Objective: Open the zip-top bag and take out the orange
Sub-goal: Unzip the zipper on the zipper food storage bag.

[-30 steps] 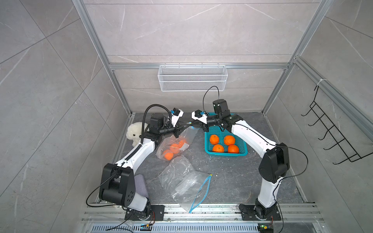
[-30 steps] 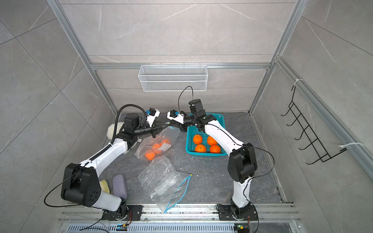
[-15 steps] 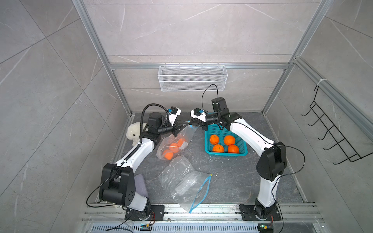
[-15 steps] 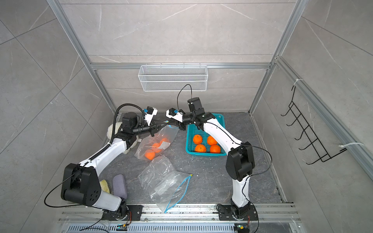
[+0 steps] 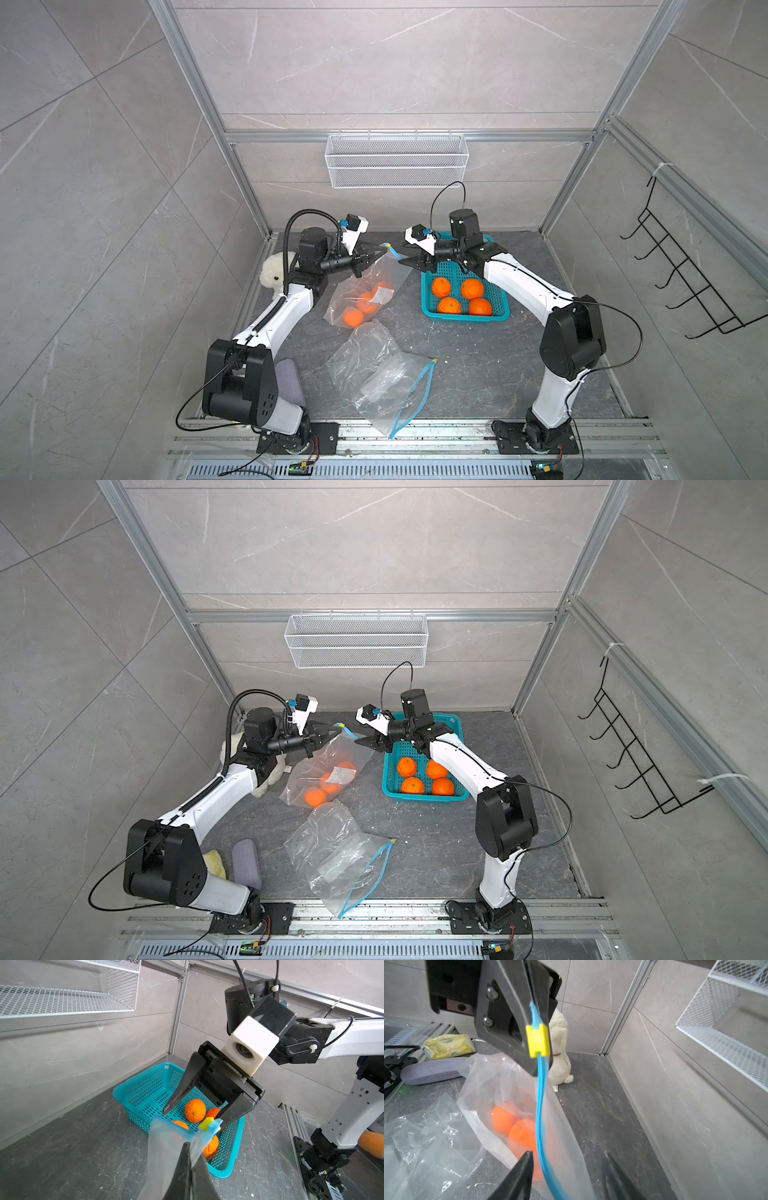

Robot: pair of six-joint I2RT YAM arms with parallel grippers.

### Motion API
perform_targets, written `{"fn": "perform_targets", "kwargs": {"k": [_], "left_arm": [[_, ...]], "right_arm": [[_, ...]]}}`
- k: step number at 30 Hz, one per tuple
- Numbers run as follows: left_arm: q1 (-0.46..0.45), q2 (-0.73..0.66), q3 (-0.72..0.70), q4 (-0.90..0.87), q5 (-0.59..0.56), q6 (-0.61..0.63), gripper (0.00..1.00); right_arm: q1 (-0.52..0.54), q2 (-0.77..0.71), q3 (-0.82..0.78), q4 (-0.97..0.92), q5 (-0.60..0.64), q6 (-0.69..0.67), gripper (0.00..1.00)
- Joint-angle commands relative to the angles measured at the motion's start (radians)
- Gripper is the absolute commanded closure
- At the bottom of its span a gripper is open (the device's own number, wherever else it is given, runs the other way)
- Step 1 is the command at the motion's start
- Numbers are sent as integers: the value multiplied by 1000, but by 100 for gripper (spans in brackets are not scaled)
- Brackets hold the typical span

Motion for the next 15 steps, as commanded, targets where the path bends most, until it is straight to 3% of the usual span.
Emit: {"fn": "perform_targets", "kwargs": {"k": [1,6,12,15], "left_arm": [[2,-2,44,50,50,-26,100],[2,8,46,55,68,-38,100],[0,6,44,55,71,-39,100],[-1,5,41,55,71,-40,100]], "right_arm": [[14,-45,27,47,-39,48,46],[39,-70,21,77,-41,73,47],[56,-82,31,106,-16,104,58],[68,-80,33,115,0,105,59]]}}
